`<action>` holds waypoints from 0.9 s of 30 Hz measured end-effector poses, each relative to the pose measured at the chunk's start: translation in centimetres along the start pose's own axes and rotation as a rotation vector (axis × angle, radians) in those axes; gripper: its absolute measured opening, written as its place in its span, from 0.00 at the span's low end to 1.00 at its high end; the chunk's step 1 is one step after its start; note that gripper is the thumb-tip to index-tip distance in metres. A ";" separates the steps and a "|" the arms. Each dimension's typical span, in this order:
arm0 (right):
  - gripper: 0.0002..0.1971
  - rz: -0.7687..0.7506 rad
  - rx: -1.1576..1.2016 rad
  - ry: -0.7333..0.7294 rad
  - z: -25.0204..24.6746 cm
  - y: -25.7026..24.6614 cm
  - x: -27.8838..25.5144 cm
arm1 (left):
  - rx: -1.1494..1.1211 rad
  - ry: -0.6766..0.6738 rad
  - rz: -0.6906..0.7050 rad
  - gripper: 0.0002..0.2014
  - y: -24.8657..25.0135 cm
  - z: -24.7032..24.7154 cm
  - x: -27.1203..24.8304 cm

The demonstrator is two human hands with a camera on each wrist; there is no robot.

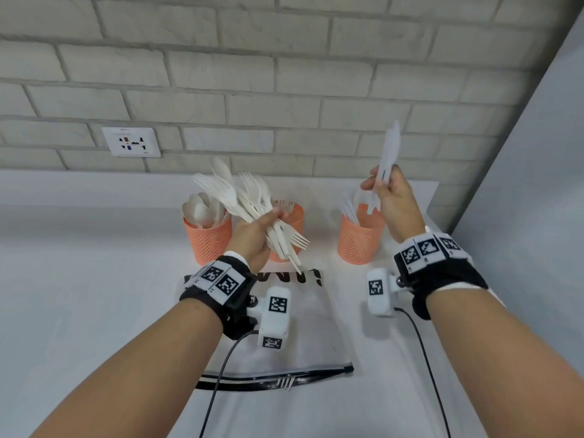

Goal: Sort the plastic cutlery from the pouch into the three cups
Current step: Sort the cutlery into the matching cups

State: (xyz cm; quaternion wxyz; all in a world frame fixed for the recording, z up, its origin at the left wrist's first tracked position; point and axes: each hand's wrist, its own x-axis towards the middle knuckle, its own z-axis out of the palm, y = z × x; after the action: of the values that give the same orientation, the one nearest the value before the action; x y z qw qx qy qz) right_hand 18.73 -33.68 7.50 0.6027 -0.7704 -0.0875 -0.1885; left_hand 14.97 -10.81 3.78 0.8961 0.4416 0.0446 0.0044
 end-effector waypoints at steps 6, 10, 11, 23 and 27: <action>0.09 0.220 -0.156 0.049 1.0 4.6 2.0 | 0.069 -0.172 -0.107 0.04 -0.1 0.6 -0.8; 0.18 0.280 -0.296 -0.004 1.3 6.0 2.6 | 0.071 -0.159 -0.121 0.04 -0.3 0.7 -0.8; 0.19 0.267 -0.298 0.009 1.4 5.8 2.5 | 0.071 -0.152 -0.120 0.04 -0.3 0.7 -0.8; 0.12 -0.110 -0.199 -0.286 8.5 -3.0 -4.1 | 0.254 -0.167 0.041 0.17 -1.6 1.7 -1.6; 0.11 0.000 -0.249 -0.265 9.8 -3.2 -4.5 | 0.333 -0.207 0.068 0.18 -1.5 0.9 -2.3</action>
State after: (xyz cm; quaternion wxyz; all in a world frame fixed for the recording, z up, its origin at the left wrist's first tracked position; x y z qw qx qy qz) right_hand 15.28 -23.03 6.57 0.4859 -0.8572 -0.1420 -0.0947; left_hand 12.71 -12.53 3.31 0.8099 0.5830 -0.0624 -0.0183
